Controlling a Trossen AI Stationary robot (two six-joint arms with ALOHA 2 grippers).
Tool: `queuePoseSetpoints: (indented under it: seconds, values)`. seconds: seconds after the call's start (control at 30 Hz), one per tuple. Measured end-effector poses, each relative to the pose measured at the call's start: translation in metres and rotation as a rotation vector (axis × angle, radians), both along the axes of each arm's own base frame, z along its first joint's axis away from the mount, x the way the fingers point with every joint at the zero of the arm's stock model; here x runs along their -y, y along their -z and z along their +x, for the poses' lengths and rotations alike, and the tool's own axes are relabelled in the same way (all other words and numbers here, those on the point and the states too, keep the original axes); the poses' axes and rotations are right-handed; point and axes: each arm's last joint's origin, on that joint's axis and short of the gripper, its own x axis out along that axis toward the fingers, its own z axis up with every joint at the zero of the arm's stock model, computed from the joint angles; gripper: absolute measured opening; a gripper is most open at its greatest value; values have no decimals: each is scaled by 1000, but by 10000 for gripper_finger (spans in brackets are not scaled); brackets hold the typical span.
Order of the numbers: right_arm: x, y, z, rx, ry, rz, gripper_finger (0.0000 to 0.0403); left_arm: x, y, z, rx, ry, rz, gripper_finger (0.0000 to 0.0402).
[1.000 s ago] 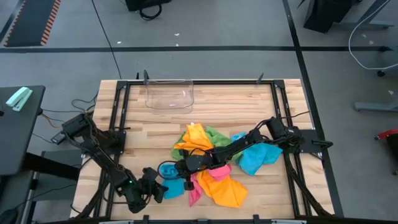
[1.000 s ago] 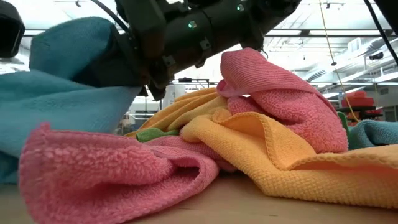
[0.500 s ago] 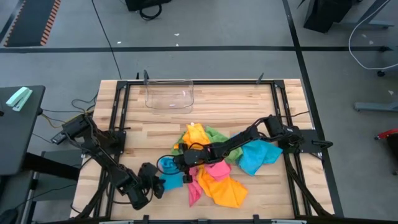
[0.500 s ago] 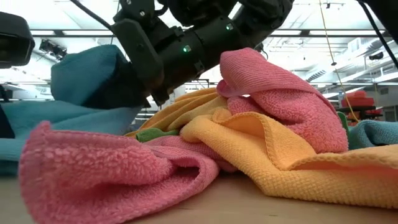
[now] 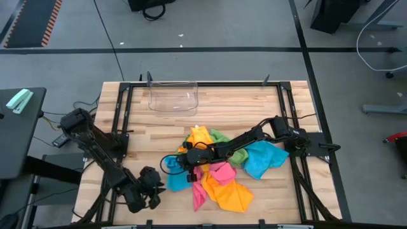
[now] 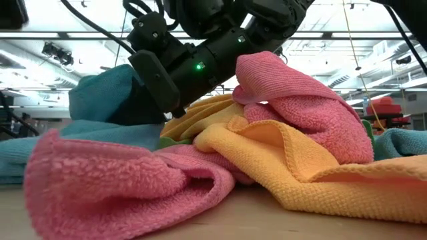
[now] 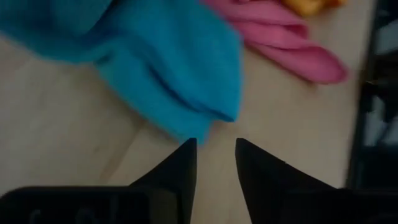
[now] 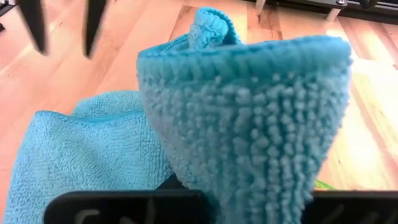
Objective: Fold microfiber towels
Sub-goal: Fold the left blue microfiber towel
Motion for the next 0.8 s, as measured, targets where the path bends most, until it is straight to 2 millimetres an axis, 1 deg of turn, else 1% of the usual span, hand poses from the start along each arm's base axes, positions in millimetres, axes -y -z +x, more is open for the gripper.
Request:
queuePoseSetpoints:
  seconds: [0.07,0.13,0.2,0.27,0.4,0.47,0.67,0.77,0.8]
  values:
    - [2,0,0,0,3,0,26,0,-8,-1,54,40,36,125]
    - [3,0,0,0,10,8,26,1,-12,-1,129,39,96,124]
    - [3,0,1,0,15,15,26,0,-10,1,162,33,169,120]
    - [3,0,1,-1,19,18,26,0,-5,7,167,45,210,115]
    - [6,0,1,-1,35,35,26,5,4,18,198,107,303,108]
    - [8,0,1,-1,44,43,26,8,12,23,202,134,362,105]
    - [9,-1,2,3,46,45,26,7,44,28,138,157,533,90]
    - [8,-1,2,3,45,45,26,5,58,27,89,162,569,80]
    - [8,-1,2,3,44,45,26,5,62,27,70,162,556,77]
